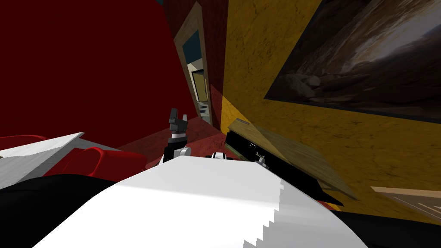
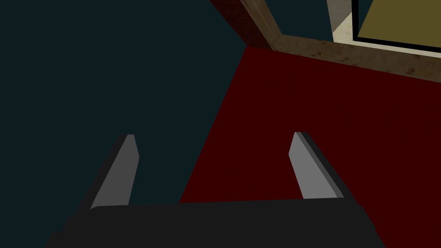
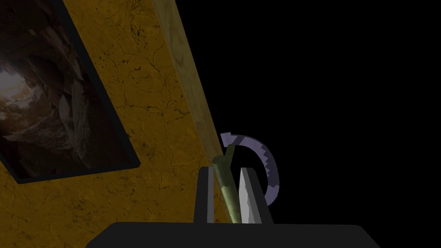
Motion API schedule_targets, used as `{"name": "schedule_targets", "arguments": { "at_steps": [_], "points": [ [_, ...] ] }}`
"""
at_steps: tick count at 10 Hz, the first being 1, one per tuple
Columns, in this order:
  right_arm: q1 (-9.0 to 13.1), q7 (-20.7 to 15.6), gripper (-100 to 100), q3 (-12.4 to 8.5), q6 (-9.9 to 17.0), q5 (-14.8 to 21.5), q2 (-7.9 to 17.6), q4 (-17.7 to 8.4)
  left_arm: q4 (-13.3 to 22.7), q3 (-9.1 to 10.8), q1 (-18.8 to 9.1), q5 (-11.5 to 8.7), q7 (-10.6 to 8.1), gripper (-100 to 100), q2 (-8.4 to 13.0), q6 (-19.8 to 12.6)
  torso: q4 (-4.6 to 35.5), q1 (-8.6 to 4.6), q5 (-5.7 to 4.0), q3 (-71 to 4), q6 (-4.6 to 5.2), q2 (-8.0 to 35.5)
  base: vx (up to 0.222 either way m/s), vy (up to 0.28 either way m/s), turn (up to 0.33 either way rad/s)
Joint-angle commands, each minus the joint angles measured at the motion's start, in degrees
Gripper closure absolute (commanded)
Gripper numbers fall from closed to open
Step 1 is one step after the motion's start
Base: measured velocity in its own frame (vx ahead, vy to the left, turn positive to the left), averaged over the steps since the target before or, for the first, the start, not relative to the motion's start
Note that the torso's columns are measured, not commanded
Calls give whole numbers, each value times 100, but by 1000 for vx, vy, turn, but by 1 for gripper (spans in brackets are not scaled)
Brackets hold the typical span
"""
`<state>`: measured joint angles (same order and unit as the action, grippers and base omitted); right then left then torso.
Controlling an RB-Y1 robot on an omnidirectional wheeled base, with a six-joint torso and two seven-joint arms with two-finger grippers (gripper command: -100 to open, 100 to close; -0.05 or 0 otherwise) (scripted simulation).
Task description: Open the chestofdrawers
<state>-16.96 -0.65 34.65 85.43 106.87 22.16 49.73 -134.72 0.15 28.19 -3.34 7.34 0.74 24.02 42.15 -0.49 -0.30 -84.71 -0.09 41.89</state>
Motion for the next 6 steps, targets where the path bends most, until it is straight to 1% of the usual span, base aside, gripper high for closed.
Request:
{"name": "schedule_targets", "arguments": {
  "at_steps": [1, 3, 4, 5, 6],
  "points": [
    [-120, -8, 100, 60, -1, 49, 12, 108, 0, 0, 0, 0, 0, 0, -1, 0, -5, 30, -4, 8, 5, 14, -154, 130, -49],
    [-217, -14, 100, 108, -3, 89, 22, 194, 0, -1, -1, 0, 0, 0, -1, 0, 0, 18, -9, 24, 3, 33, -141, 113, -26],
    [-168, 2, 100, 66, 42, 75, 50, 155, 0, -1, -1, 0, 0, 0, -1, 0, -3, 16, -13, 16, -1, 17, -64, 66, -22],
    [-190, -18, -100, 10, -80, 3, 208, 294, 0, 0, 0, 0, 0, 0, 0, 0, 0, 1, 1, -3, -1, -5, -36, 54, -9],
    [-199, -40, -100, -52, -206, -72, 369, 437, 0, 0, 1, 0, 0, 0, 0, 0, 3, 19, 17, -7, 5, 0, -41, 86, -14]
  ]
}}
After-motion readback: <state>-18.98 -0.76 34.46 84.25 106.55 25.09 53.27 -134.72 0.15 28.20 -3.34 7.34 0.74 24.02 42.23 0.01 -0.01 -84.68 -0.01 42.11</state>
